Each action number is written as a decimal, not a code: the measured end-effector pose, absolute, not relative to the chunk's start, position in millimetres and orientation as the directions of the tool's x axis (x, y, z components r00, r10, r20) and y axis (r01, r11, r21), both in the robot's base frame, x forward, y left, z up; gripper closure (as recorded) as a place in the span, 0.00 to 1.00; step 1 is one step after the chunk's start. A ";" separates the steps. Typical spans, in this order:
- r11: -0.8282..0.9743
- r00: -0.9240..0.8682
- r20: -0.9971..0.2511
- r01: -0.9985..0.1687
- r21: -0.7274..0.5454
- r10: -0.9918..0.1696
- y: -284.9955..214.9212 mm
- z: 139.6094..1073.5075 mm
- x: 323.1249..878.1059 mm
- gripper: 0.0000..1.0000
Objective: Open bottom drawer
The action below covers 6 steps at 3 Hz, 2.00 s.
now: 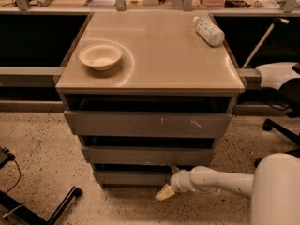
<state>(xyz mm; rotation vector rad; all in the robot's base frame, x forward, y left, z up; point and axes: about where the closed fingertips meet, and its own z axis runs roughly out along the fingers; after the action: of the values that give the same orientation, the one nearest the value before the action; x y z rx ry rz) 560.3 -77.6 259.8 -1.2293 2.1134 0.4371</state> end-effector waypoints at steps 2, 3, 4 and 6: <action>0.433 -0.362 -0.613 -0.901 0.036 -0.702 -69.5 217.8 531.0 0.00; 0.425 -0.392 -0.585 -0.901 0.087 -0.710 -60.7 188.4 523.9 0.00; 0.425 -0.392 -0.585 -0.901 0.088 -0.710 -60.6 192.7 523.9 0.00; 0.406 -0.352 -0.682 -0.910 0.087 -0.642 -48.0 234.5 545.6 0.00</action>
Offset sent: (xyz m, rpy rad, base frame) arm -0.0693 0.0114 -0.1165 -0.0906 0.2597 0.1757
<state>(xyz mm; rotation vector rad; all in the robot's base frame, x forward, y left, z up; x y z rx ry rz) 545.6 -48.0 234.5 -1.3151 2.1065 0.6252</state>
